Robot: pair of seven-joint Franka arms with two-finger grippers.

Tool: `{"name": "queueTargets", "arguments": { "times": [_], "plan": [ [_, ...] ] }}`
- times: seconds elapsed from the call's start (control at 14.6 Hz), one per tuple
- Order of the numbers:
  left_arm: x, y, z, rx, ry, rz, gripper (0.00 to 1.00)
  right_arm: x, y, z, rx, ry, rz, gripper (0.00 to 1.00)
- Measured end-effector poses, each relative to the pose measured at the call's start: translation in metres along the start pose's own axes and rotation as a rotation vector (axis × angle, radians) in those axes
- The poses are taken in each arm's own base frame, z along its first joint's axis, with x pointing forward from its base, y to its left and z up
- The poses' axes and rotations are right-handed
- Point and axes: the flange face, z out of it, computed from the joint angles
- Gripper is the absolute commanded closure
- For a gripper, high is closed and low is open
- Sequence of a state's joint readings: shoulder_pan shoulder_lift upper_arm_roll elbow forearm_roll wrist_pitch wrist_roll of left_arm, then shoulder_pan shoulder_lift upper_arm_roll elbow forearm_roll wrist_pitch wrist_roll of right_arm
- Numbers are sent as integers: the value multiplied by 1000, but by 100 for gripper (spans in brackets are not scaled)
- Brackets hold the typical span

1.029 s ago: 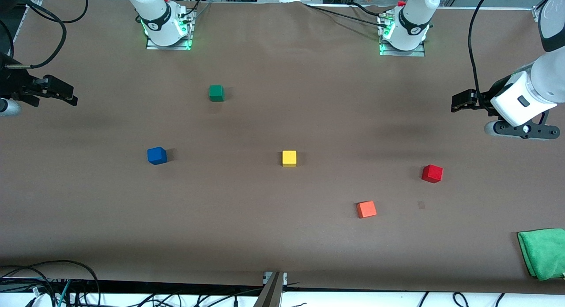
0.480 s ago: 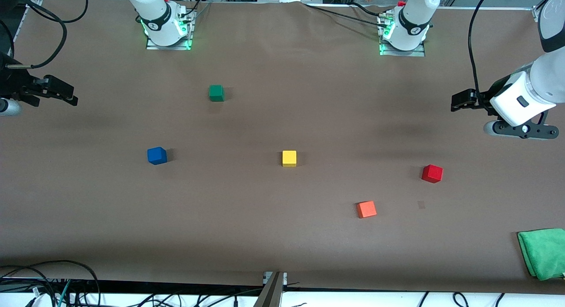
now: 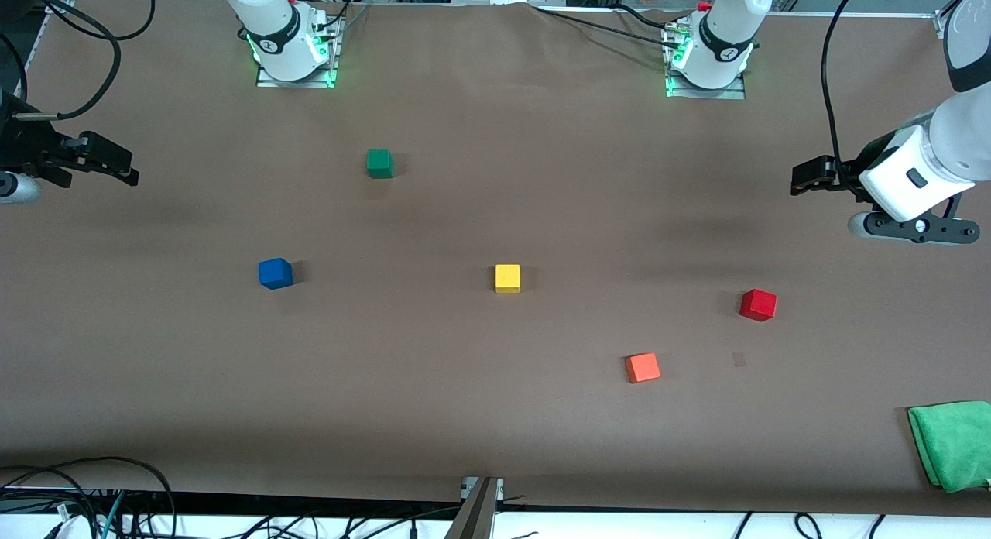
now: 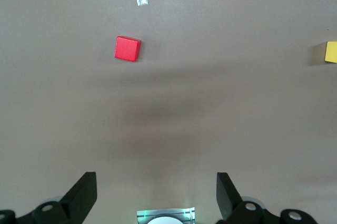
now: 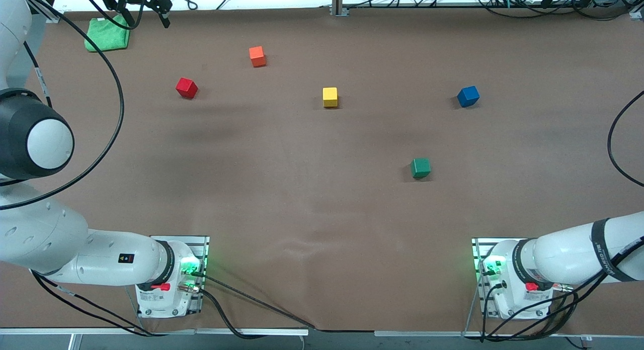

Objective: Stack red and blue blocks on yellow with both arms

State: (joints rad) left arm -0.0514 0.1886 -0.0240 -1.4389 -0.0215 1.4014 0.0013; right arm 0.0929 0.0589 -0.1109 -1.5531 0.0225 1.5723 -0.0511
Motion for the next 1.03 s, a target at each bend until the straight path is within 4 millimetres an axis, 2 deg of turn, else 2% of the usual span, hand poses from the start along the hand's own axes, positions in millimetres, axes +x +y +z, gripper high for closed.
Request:
{"name": "queueTargets", "arguments": {
  "times": [0.69,1.03],
  "plan": [
    [-1,-7,1,-1,-8,-13,0,11,0,13,-3,6,1,0],
    [-3,-7,2,-2,-25,-12,0,23,-2,27,-6,5,-2,0]
  ]
}}
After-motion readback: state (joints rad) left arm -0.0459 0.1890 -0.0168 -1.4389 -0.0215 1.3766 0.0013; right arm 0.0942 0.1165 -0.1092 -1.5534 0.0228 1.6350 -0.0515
